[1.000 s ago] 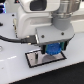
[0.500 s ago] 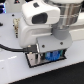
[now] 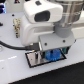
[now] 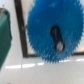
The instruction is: Insert the blue gear onto the right peg, followed by the red gear
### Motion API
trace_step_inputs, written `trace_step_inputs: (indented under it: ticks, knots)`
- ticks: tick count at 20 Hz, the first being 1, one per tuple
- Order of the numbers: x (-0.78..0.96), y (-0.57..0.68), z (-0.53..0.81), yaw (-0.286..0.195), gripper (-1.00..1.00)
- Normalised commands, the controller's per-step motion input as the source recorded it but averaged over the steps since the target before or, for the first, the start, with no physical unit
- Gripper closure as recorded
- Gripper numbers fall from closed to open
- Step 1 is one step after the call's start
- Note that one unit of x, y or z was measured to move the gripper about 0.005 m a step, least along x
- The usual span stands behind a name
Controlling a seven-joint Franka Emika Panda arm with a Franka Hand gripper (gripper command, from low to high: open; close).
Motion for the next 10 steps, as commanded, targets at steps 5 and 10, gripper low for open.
trace_step_inputs:
  ticks: [5, 10]
  knots:
    - [-0.49, 0.2, 0.3, 0.0, -1.0]
    - [-0.6, 0.41, 0.04, 0.0, -1.0]
